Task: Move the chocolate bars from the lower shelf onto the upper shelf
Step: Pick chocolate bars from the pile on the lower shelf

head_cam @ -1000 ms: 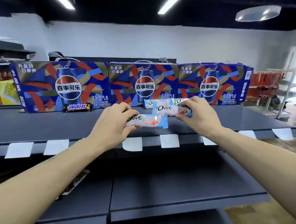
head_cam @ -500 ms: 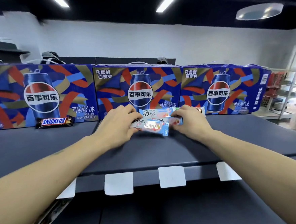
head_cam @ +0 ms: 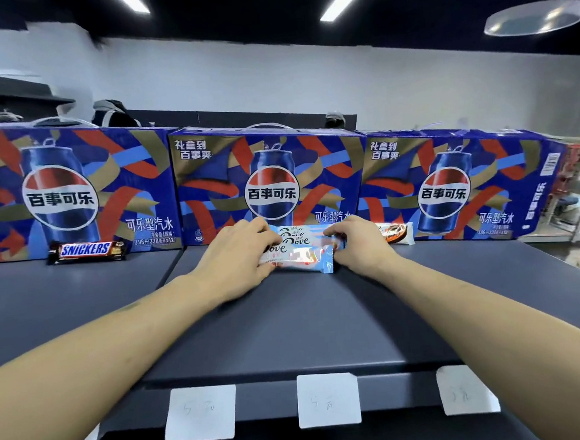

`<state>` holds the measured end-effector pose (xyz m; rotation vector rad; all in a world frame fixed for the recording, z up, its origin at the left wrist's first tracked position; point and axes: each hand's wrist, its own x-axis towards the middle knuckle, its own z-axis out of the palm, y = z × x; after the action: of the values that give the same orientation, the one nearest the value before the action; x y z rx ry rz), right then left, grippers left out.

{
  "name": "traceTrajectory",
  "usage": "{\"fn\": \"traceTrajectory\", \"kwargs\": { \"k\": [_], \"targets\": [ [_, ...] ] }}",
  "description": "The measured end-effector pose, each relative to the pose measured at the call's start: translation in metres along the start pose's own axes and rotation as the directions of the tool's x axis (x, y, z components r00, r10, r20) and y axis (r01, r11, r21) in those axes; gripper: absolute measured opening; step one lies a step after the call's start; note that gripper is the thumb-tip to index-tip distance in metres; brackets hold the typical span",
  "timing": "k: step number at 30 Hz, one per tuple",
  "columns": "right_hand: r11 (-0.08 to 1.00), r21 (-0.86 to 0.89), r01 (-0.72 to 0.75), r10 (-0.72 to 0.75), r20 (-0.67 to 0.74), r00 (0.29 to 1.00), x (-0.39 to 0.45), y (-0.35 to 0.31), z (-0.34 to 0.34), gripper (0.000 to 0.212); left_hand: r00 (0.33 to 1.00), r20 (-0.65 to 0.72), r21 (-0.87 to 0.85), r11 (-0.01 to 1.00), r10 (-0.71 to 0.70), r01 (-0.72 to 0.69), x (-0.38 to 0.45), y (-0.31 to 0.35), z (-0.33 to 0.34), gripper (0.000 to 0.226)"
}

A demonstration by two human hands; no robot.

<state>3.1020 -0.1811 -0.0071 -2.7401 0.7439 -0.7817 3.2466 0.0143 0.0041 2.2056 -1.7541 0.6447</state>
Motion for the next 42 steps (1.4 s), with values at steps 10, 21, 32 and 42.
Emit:
{"fn": "traceTrajectory", "kwargs": {
  "k": [10,21,32,42],
  "targets": [
    [0.999,-0.022,0.049,-0.049,-0.002,0.999,0.009,0.022,-0.003,0.042,0.996,0.044,-0.062,0.995,-0.072,0.075,0.023,0.008,0.018,0.047],
    [0.999,-0.041,-0.035,0.033,-0.063,0.997,-0.015,0.03,-0.017,0.037,0.992,0.071,-0.237,0.964,-0.104,0.118,0.046,0.015,0.034,0.049],
    [0.997,-0.026,-0.072,0.068,-0.135,0.988,-0.042,-0.007,-0.014,0.033,0.995,0.024,-0.23,0.968,-0.095,0.098,0.024,0.01,0.024,0.051],
    [0.996,0.046,-0.07,0.074,-0.1,0.992,-0.1,-0.069,-0.015,0.031,0.992,0.04,-0.169,0.978,-0.121,0.126,-0.056,0.02,-0.028,0.032]
  ]
}}
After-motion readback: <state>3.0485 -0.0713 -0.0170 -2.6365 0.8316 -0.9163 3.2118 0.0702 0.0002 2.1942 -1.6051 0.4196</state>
